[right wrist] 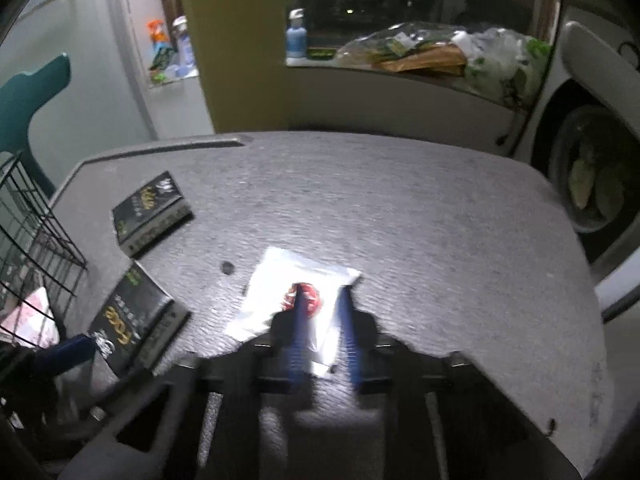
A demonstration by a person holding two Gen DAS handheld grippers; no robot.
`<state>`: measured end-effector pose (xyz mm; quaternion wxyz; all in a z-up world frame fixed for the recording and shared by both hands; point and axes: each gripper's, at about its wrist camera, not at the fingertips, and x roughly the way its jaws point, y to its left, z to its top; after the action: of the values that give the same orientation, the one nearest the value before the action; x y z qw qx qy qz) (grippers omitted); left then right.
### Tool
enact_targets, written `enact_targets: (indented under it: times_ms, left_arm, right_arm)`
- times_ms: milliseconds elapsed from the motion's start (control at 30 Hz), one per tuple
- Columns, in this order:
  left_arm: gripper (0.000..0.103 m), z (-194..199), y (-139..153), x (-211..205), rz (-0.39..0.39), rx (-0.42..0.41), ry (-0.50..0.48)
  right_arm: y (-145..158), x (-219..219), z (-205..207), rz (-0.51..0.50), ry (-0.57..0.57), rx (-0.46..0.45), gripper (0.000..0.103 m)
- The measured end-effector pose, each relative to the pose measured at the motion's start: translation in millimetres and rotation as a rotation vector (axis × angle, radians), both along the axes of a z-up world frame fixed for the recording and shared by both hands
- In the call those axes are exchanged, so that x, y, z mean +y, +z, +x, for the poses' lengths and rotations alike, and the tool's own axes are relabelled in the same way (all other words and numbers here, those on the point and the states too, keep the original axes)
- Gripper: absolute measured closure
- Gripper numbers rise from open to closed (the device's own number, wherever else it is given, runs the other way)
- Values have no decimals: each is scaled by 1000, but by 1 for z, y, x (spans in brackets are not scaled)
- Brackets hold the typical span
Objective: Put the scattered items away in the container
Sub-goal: 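Grasp a black Face pack with the left gripper while the right grasps the white wet wipe, then carry the Face pack and wet wipe into the basket and open both grippers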
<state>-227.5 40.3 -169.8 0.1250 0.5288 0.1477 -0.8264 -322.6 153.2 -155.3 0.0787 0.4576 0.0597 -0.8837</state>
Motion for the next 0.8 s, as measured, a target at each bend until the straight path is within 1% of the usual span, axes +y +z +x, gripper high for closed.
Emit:
enact_targets:
  times_ms: [67, 233, 267, 400, 500, 600, 700, 800]
  left_arm:
    - [36, -1, 0, 1, -3, 1, -5]
    - [36, -3, 5, 4, -3, 5, -10]
    - [36, -4, 6, 6, -2, 6, -14]
    - [36, -5, 11, 7, -2, 10, -17]
    - [36, -6, 14, 7, -9, 9, -26]
    - [36, -6, 14, 4, 3, 6, -23]
    - [36, -10, 15, 6, -6, 10, -36]
    - [36, -19, 15, 8, -20, 13, -48]
  right_arm:
    - [1, 6, 3, -16, 2, -6, 101]
    - [8, 28, 13, -153, -12, -16, 101]
    - [10, 31, 15, -166, -16, -15, 101]
    - [20, 34, 24, -172, -31, 19, 101]
    - [23, 35, 30, -195, -33, 26, 101]
    - [27, 40, 38, -232, -45, 32, 101]
    - [43, 48, 51, -258, -62, 83, 101]
    - [61, 49, 62, -262, -66, 122, 101]
